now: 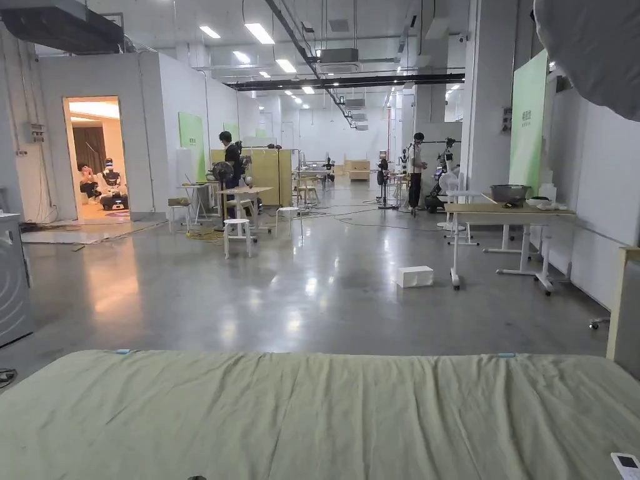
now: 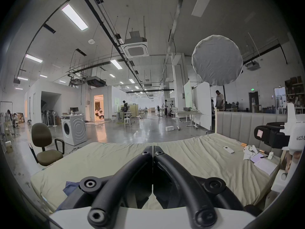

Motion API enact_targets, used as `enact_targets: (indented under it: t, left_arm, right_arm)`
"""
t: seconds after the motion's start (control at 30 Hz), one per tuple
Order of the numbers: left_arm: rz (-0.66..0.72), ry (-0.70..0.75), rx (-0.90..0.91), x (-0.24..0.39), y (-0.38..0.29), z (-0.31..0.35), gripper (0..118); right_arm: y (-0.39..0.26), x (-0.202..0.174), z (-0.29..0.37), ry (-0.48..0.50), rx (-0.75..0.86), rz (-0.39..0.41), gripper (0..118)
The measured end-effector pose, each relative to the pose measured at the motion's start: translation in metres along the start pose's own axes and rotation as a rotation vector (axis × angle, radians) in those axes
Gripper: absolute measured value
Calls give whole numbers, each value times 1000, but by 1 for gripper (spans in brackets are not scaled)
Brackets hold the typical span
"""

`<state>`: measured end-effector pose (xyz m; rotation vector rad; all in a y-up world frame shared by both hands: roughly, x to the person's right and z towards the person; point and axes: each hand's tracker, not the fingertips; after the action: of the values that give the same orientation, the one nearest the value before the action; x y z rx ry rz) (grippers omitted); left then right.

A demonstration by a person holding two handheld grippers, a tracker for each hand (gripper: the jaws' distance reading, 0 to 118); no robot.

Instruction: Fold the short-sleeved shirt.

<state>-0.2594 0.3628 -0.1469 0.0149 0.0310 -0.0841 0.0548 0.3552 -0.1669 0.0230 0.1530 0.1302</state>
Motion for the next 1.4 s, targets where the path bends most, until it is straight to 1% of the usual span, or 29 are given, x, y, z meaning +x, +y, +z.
enact_targets:
  t: [0.07, 0.1, 0.13, 0.17, 0.2, 0.27, 0.3, 0.33, 0.4, 0.43, 0.47, 0.5, 0.53, 0.57, 0.63, 0.73, 0.77, 0.8, 0.83, 0.87, 0.93, 0.97, 1.0, 1.07, 1.17, 1.2, 1.27, 1.3, 1.4]
  left_arm:
    - [-23, 7, -6, 0, -1, -1, 0]
    - [-86, 32, -18, 2, 0, -2, 0]
    - [-225, 69, -36, 7, -1, -4, 0]
    - [-356, 100, -56, 13, -1, -7, 0]
    - [-719, 103, -49, 26, -17, -12, 0]
    - [-1190, 110, -45, 42, -52, -20, 0]
    - [-1381, 42, -94, 46, -75, -24, 0]
    - [-1488, -45, -108, 46, -94, -24, 0]
    - [-1717, -249, -125, 46, -135, -17, 0]
    - [-1792, -299, -114, 45, -148, -12, 0]
    - [-1808, -279, -93, 47, -156, -7, 0]
    - [-1783, -280, -74, 45, -157, -4, 0]
    - [-1734, -277, -79, 44, -152, -1, 0]
    - [-1598, -217, -74, 46, -140, -1, 0]
    - [-1260, -92, -78, 44, -103, -6, 0]
    - [-559, -57, -89, 23, -41, -2, 0]
    - [-304, -134, -70, 11, -25, -2, 0]
    - [-90, -237, -60, -1, -17, 2, 0]
    - [57, -315, -56, -9, -15, 3, 0]
    - [151, -341, -58, -10, -20, 7, 0]
    - [177, -285, -64, -3, -20, 11, 0]
    - [148, -243, -59, 2, -20, 13, 0]
    - [141, -238, -55, 6, -20, 15, 0]
    - [175, -228, -50, 5, -17, 17, 0]
    - [187, -215, -46, 7, -17, 13, 0]
    - [157, -211, -59, 9, -17, 12, 0]
    - [128, -207, -67, 9, -16, 12, 0]
    - [133, -205, -59, 8, -17, 12, 0]
    - [136, -201, -62, 5, -16, 13, 0]
  right_arm:
    - [0, -1, 0, -3, 1, 17, 0]
    - [1, -3, -1, -9, 2, 78, 0]
    - [0, -7, -3, -12, -8, 157, 0]
    - [-2, -22, -6, -12, -17, 416, 0]
    - [-8, -42, -8, -8, 12, 748, 0]
    - [-53, -65, -15, 3, 4, 1278, 0]
    - [-76, -77, -15, 76, 44, 1495, 0]
    - [-94, -77, -16, 119, -15, 1551, 0]
    - [-115, -70, -19, 355, -132, 1561, 0]
    - [-130, -67, -19, 378, -164, 1596, 0]
    - [-142, -69, -15, 367, -163, 1683, 0]
    - [-151, -69, -11, 332, -113, 1742, 0]
    - [-152, -68, -7, 324, -72, 1723, 0]
    - [-144, -66, -5, 334, -60, 1647, 0]
    - [-116, -61, -3, 251, -56, 1428, 0]
    - [-62, -42, -5, 82, -22, 979, 0]
    - [-46, -35, -4, 29, -16, 774, 0]
    - [-32, -26, -5, 23, -24, 571, 0]
    - [-23, -18, -6, 49, -32, 392, 0]
    - [-20, -11, -7, 89, -58, 239, 0]
    - [-29, -3, -6, 94, -178, -51, 0]
    - [-24, -1, -1, 43, -90, -29, 0]
    - [-21, -1, 3, 32, -33, -19, 0]
    - [-23, 3, 6, 27, -61, -102, 0]
    - [-25, -2, 1, 55, -111, -78, 0]
    - [-24, -6, 1, 60, -106, -36, 0]
    - [-21, -9, 4, 52, -57, 3, 0]
    - [-23, -7, 5, 62, -89, -56, 0]
    - [-21, -5, 5, 58, -96, -102, 0]
